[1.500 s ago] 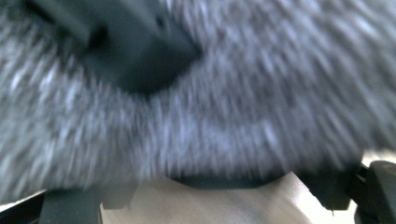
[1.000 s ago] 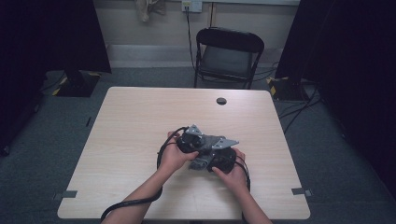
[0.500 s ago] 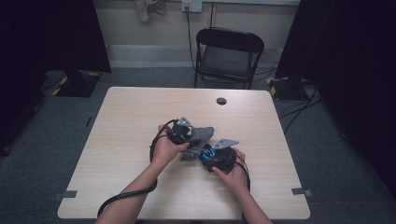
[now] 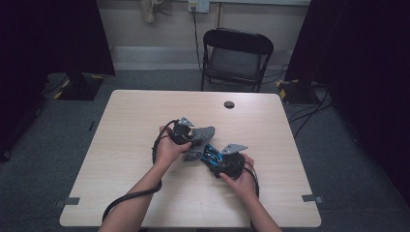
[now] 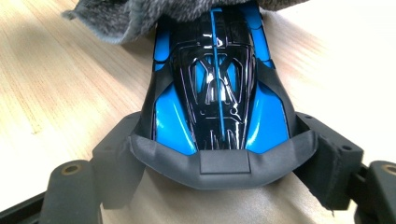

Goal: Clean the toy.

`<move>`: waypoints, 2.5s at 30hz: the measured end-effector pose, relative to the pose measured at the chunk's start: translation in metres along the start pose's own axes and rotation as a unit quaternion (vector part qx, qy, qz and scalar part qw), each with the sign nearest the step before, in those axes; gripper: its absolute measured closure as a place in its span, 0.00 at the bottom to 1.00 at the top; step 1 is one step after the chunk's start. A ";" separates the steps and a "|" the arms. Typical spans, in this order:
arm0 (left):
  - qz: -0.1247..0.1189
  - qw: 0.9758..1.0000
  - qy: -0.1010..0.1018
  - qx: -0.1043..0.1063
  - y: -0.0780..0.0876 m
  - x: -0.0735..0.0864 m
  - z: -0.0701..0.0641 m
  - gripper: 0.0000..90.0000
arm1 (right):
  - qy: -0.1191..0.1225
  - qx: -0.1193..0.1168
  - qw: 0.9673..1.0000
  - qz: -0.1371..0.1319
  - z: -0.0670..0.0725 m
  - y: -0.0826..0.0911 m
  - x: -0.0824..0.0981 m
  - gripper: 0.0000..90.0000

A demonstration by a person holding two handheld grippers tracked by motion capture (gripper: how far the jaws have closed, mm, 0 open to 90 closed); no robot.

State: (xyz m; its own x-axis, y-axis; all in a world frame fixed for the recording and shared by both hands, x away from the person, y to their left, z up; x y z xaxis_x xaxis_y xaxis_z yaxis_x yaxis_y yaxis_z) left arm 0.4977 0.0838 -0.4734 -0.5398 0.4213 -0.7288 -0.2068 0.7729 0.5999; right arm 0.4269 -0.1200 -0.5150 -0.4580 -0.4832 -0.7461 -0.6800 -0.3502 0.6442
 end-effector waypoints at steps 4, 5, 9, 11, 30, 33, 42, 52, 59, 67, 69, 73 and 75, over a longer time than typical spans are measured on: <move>-0.002 1.000 0.007 -0.007 0.001 0.001 0.007 0.79 | 0.000 0.000 1.000 0.000 0.000 0.000 0.000 0.27; 0.001 1.000 0.009 -0.009 0.001 0.001 0.009 0.79 | 0.000 0.000 1.000 0.000 0.000 0.000 0.000 0.27; 0.001 1.000 0.016 -0.016 0.001 0.001 0.015 0.79 | 0.000 0.000 1.000 0.000 0.000 0.000 0.000 0.27; 0.002 1.000 0.019 -0.019 0.001 0.001 0.019 0.79 | 0.000 0.000 1.000 0.000 0.000 0.000 0.000 0.27; -0.012 0.999 0.039 -0.027 0.010 0.003 0.025 0.79 | -0.001 0.000 1.000 0.000 0.000 0.000 0.000 0.27; -0.013 1.000 0.025 -0.010 0.010 -0.002 0.014 0.79 | 0.000 0.000 1.000 0.000 0.000 0.000 0.000 0.27; -0.003 0.998 -0.026 0.054 -0.003 -0.007 -0.036 0.79 | 0.000 0.000 1.000 0.000 0.000 0.000 0.000 0.27; 0.013 0.995 -0.051 0.090 -0.020 0.000 -0.068 0.79 | 0.000 0.000 1.000 0.000 0.000 0.000 0.000 0.27; 0.025 0.994 -0.071 0.080 -0.030 0.002 -0.074 0.79 | 0.001 0.000 1.000 -0.001 0.000 0.000 0.000 0.27; 0.022 0.995 -0.069 0.068 -0.026 -0.001 -0.065 0.79 | 0.000 0.000 1.000 -0.001 0.000 0.000 0.000 0.27; 0.023 0.995 -0.067 0.063 -0.023 -0.002 -0.061 0.79 | 0.000 0.000 1.000 0.000 0.000 0.000 0.000 0.27; 0.016 0.997 -0.059 0.051 -0.018 -0.005 -0.049 0.79 | 0.000 0.000 1.000 0.000 0.000 0.000 0.000 0.27; 0.018 0.997 -0.058 0.038 -0.015 -0.005 -0.043 0.79 | 0.000 0.000 1.000 0.000 0.000 0.000 0.000 0.27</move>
State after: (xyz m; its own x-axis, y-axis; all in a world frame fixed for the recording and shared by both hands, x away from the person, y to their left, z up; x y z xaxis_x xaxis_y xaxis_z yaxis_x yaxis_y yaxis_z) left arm 0.4684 0.0494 -0.4642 -0.4476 0.4975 -0.7431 -0.1241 0.7884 0.6026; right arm 0.4269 -0.1201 -0.5149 -0.4583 -0.4838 -0.7456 -0.6798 -0.3497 0.6447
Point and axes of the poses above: each handheld gripper's, and its own axes: y roughly backward along the jaws, x roughly out of its underside, z roughly to its left, the point moved 2 cm from there along -y, roughly forward along the jaws, and after that the axes turned 15 degrees about x, right-handed, at the moved point
